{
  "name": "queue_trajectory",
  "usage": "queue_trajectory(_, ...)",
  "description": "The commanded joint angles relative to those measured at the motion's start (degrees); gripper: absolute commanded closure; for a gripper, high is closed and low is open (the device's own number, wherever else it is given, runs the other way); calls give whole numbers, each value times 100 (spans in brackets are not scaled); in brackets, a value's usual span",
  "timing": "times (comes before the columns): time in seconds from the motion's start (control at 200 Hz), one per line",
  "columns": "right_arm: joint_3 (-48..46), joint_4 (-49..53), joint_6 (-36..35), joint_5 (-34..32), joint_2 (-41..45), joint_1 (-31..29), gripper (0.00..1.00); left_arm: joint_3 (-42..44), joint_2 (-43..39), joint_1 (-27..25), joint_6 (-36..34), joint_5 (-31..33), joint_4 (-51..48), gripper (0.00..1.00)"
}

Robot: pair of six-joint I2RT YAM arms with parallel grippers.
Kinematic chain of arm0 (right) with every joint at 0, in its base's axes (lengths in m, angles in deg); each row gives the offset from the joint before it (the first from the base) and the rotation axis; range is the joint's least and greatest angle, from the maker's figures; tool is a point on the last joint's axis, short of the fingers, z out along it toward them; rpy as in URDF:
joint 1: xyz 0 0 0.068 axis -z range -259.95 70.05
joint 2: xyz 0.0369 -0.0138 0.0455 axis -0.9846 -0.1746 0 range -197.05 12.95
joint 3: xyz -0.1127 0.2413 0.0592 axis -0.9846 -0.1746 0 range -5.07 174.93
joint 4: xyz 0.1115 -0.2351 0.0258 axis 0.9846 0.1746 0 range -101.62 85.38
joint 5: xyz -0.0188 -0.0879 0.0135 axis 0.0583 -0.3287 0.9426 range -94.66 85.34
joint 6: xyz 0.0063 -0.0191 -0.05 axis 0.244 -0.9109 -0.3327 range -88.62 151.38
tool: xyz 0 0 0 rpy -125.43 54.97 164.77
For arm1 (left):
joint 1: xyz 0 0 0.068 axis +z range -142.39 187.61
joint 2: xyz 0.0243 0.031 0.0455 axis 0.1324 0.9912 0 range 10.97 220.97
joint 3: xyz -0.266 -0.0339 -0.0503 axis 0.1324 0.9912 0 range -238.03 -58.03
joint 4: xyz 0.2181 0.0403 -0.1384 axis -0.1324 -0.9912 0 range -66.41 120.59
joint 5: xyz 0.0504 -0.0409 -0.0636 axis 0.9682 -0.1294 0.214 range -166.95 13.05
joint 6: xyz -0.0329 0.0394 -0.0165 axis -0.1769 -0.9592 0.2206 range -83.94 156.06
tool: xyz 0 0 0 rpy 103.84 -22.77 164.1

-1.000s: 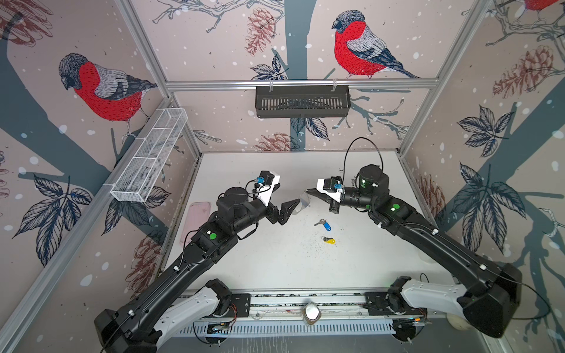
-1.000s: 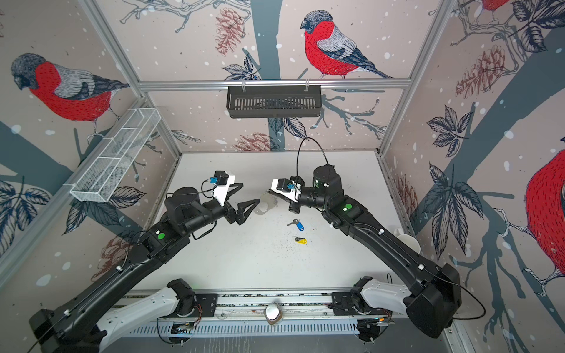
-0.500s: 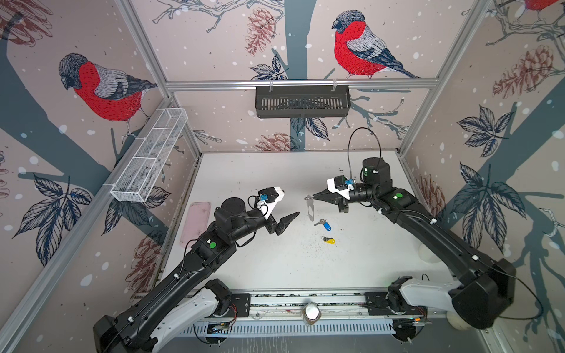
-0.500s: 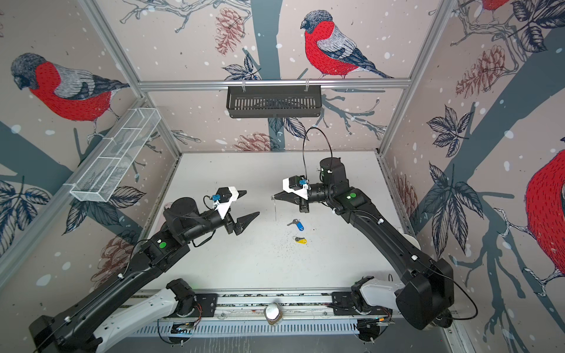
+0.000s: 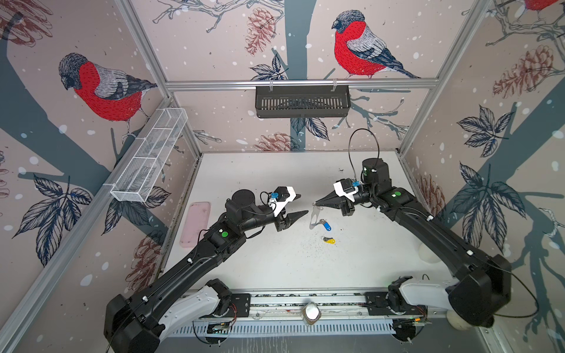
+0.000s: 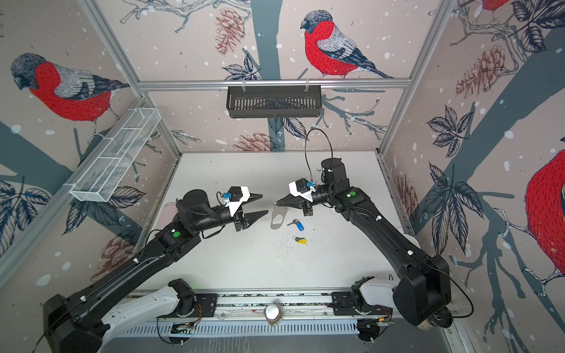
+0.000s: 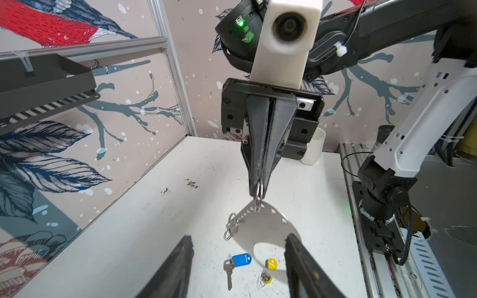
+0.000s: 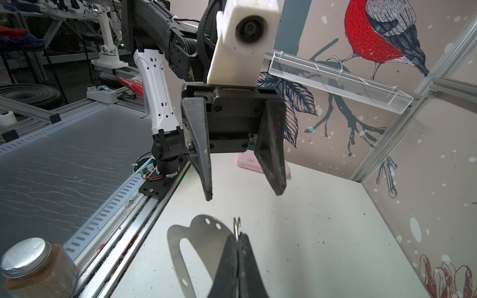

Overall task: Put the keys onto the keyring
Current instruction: 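Bring the lifted plate toward the left gripper and grasp its ring with the left gripper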

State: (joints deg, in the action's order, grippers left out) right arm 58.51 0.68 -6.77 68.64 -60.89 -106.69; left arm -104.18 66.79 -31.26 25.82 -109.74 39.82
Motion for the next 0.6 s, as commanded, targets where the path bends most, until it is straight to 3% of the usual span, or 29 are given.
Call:
queue_trajectory(0.0,-3,-39,-34,129,25,0,100,-8,68,-58,134,-325,487,48)
queue_trajectory(0.595,14,-95,-18,139,-51,-9,100,-72,384,-197,171,-297,783,64)
